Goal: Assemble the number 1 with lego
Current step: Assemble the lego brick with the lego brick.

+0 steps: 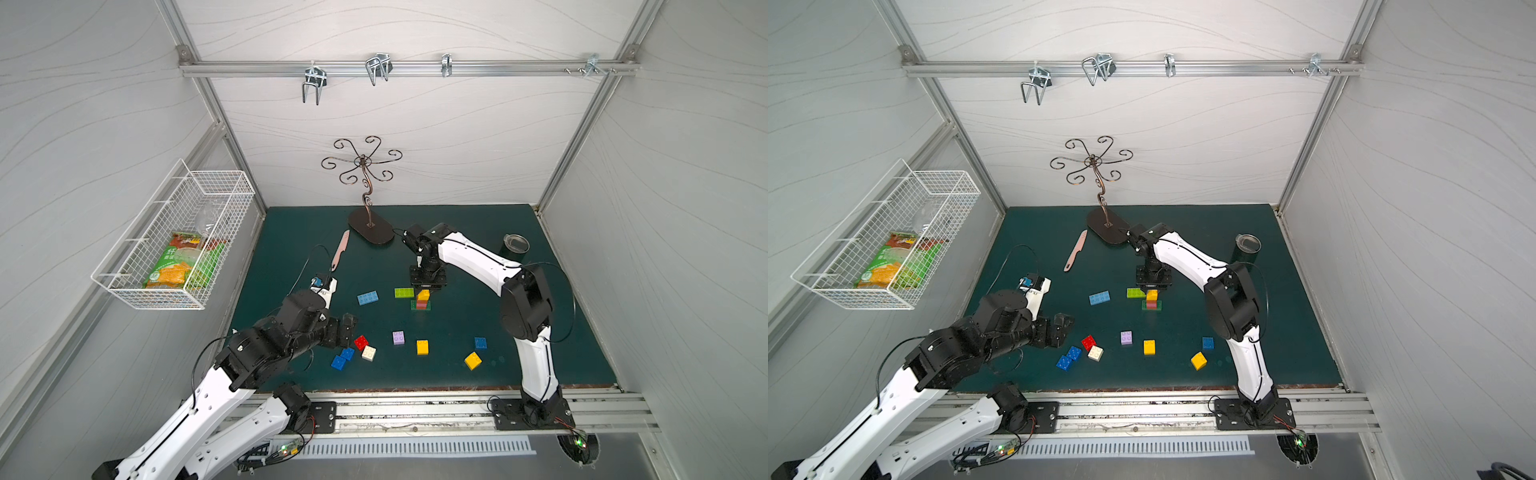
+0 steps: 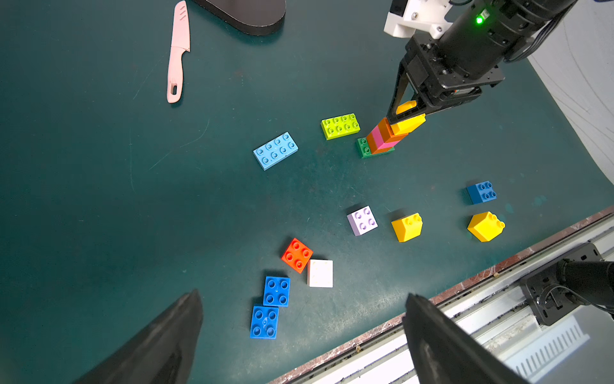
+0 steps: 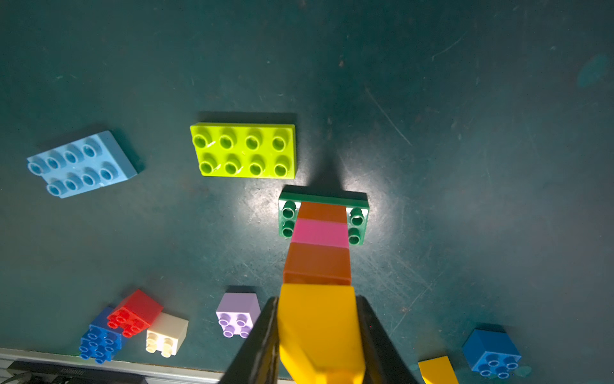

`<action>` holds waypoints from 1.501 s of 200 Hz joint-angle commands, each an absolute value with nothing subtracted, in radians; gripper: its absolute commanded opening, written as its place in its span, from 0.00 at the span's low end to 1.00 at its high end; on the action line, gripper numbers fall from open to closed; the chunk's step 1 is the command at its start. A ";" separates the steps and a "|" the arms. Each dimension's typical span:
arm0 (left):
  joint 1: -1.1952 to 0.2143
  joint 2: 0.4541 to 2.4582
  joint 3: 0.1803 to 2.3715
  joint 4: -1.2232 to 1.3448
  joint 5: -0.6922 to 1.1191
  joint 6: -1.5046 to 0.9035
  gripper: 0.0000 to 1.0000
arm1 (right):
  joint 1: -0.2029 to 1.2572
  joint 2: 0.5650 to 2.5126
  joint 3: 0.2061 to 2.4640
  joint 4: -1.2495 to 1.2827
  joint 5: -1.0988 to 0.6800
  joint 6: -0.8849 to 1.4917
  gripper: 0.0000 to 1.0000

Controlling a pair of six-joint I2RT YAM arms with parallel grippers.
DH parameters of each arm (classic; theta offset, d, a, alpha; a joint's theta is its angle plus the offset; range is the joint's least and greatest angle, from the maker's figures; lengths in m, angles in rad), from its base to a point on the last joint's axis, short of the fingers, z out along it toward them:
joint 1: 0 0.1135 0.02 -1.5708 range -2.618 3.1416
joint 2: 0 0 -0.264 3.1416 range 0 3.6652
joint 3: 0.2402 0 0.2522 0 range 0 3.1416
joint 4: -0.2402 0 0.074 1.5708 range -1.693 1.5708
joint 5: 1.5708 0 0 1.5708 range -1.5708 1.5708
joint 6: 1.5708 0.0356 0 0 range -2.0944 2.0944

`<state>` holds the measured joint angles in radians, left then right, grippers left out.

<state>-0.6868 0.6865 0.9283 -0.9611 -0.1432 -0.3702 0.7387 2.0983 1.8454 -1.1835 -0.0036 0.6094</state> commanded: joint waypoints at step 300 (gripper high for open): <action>-0.683 0.709 0.931 -0.912 -0.172 -0.370 0.99 | 0.758 1.912 1.739 -1.065 0.021 0.683 0.71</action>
